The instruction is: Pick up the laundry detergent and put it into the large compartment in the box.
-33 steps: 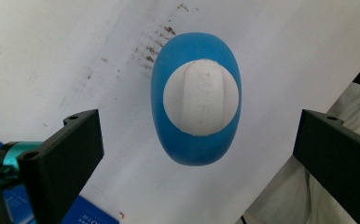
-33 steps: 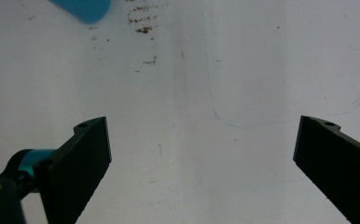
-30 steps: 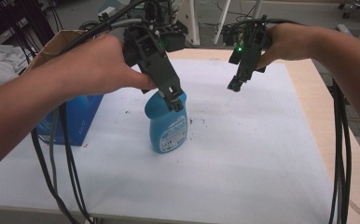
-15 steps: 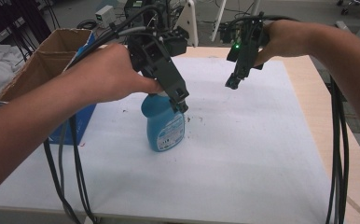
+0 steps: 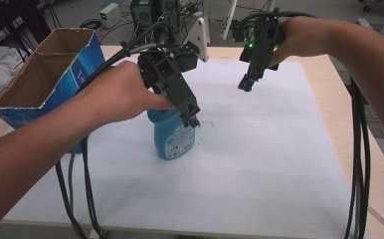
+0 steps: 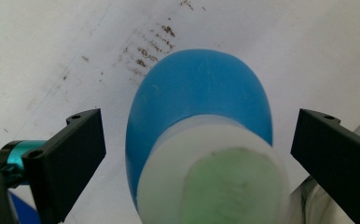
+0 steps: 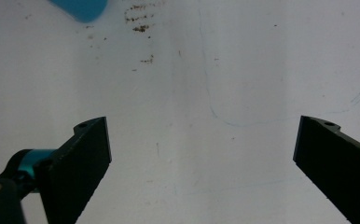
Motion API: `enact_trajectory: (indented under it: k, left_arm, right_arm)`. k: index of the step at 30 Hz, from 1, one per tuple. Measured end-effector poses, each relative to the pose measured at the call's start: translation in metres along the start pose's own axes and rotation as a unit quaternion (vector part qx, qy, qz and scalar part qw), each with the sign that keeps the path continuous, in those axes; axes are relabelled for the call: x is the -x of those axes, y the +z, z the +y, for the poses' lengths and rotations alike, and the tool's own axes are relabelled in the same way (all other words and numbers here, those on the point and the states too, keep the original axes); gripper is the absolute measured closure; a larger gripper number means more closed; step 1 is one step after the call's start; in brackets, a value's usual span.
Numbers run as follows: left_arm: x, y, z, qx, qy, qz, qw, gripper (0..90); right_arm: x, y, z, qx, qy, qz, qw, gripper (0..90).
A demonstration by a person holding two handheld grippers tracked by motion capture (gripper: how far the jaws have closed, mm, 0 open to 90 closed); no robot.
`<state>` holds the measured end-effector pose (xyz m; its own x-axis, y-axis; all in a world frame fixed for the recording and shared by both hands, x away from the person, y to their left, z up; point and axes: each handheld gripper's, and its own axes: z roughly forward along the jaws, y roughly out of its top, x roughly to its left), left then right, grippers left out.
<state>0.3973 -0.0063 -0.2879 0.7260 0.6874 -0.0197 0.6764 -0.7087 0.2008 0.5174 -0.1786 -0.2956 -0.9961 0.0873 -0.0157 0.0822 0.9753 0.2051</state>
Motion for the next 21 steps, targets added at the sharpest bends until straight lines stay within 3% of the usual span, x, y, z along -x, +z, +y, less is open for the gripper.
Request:
enact_trajectory:
  k: [6,8,21]
  left_arm:
    - [-0.0019,0.0031,0.0002,-0.001,-0.003,0.006,1.0000,3.0]
    - [-0.0027,0.0029,0.0003,0.002,-0.002,0.002,1.0000,9.2]
    - [-0.0032,0.0027,-0.0002,0.005,-0.004,0.004,1.0000,16.2]
  right_arm:
    - [-0.0001,0.0002,0.0007,0.001,0.001,0.000,1.0000,3.2]
    - [0.0000,0.0003,0.0007,0.000,0.001,0.001,1.0000,3.1]
    - [0.0009,0.0001,-0.0005,0.002,0.002,-0.001,1.0000,3.2]
